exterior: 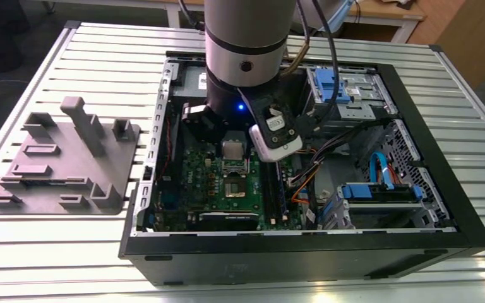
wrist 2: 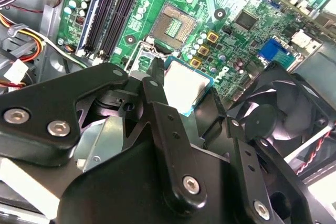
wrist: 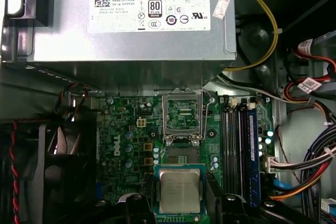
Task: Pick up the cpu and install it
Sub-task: 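Pick up the cpu and move it towards the insertion slot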
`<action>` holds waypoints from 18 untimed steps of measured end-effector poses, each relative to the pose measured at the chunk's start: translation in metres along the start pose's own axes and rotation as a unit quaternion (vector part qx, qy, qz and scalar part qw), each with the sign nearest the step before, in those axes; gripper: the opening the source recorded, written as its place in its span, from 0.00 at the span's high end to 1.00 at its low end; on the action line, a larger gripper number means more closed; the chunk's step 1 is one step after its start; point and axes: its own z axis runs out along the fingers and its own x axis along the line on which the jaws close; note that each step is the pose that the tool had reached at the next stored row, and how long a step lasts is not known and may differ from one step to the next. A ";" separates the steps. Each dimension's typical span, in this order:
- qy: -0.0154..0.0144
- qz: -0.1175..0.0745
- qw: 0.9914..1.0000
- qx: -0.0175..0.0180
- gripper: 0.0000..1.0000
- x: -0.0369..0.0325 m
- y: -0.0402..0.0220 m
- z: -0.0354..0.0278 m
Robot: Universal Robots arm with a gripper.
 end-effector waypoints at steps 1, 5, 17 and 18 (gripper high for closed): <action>0.000 0.000 1.000 0.000 0.53 0.0000 0.0000 0.0004; 0.000 0.000 1.000 0.000 0.53 0.0000 -0.0001 0.0015; 0.000 0.000 1.000 0.000 0.53 0.0000 -0.0009 0.0101; 0.000 0.000 1.000 0.000 0.53 -0.0001 -0.0010 0.0109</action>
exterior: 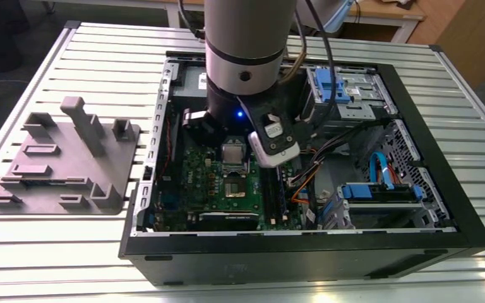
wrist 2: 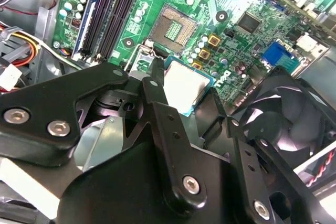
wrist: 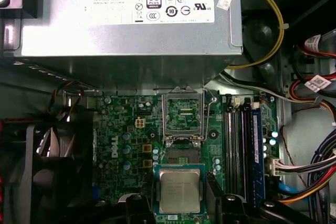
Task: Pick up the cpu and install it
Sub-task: 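Pick up the cpu and move it towards the insertion slot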
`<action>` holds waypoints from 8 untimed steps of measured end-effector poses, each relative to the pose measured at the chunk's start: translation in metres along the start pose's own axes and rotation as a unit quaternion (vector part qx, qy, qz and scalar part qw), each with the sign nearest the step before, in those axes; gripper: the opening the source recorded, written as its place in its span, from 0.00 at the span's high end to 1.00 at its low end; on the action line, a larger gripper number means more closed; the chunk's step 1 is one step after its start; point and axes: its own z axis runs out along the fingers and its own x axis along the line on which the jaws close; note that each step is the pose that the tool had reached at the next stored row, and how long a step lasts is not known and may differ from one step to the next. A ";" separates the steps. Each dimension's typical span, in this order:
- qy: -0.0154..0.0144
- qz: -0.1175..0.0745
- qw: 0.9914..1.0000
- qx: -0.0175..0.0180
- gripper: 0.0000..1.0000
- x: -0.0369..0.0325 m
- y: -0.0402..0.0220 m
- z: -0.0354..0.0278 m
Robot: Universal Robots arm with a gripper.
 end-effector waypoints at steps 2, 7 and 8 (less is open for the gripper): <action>0.000 0.000 1.000 0.000 0.53 0.0000 -0.0001 0.0005; 0.000 0.000 1.000 0.000 0.53 0.0000 -0.0002 0.0023; 0.000 0.000 1.000 0.000 0.53 0.0000 -0.0002 0.0024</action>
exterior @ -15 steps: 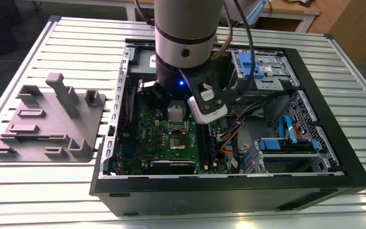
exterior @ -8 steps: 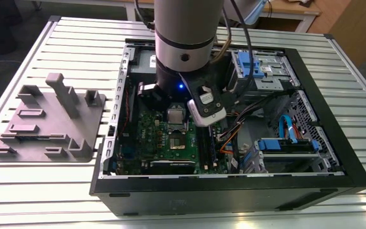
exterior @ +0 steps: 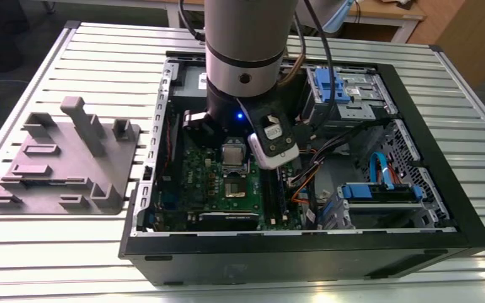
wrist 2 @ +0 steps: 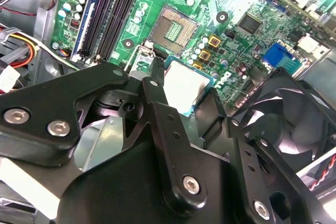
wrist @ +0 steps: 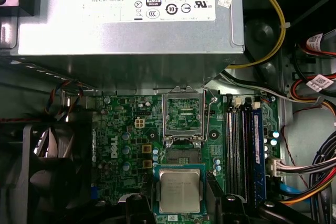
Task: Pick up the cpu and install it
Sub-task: 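Pick up the cpu and move it towards the insertion slot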
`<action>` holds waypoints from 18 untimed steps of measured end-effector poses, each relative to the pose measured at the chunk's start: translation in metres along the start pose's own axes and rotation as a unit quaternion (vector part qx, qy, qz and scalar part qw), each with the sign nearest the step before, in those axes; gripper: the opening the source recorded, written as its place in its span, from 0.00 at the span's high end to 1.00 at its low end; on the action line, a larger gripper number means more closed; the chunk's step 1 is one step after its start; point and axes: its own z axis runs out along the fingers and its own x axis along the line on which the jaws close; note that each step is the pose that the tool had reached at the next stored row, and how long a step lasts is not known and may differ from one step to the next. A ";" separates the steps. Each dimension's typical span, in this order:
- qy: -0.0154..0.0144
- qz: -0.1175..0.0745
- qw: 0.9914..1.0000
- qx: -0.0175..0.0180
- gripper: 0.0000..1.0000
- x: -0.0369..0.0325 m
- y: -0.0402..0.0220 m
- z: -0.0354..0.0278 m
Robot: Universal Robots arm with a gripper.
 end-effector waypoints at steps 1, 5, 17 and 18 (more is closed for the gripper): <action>0.000 0.000 1.000 0.000 0.53 0.0000 0.0000 0.0004; 0.000 0.000 1.000 0.000 0.53 0.0000 -0.0001 0.0018; 0.000 0.000 1.000 0.000 0.53 0.0000 -0.0003 0.0039; 0.000 0.000 1.000 0.000 0.53 0.0000 -0.0004 0.0044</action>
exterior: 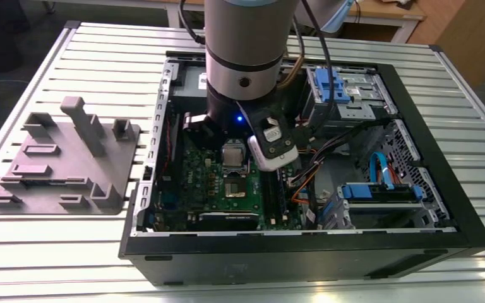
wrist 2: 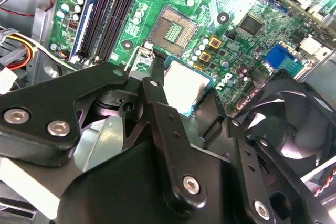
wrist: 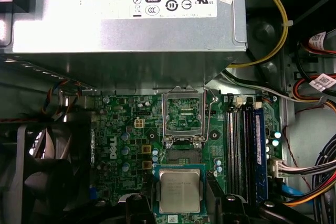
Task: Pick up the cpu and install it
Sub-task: 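Pick up the cpu and move it towards the insertion slot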
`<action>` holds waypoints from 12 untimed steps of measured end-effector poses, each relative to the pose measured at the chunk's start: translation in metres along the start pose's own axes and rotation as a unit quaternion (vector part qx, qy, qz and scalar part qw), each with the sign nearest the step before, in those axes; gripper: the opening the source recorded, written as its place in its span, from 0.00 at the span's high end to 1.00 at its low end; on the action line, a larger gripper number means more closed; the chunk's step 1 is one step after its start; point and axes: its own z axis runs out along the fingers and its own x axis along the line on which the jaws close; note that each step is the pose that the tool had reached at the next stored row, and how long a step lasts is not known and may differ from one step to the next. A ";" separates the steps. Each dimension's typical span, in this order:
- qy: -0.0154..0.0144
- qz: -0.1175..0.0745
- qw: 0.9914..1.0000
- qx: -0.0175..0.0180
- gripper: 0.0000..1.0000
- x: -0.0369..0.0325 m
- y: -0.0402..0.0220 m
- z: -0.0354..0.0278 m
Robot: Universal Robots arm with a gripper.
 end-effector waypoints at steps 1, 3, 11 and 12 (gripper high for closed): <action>0.000 0.000 1.000 0.000 0.53 0.0000 -0.0001 0.0002; 0.000 0.000 1.000 0.000 0.53 0.0000 -0.0001 0.0009; 0.000 0.000 1.000 0.000 0.53 0.0000 -0.0002 0.0023; 0.000 0.000 1.000 0.000 0.53 0.0000 -0.0002 0.0024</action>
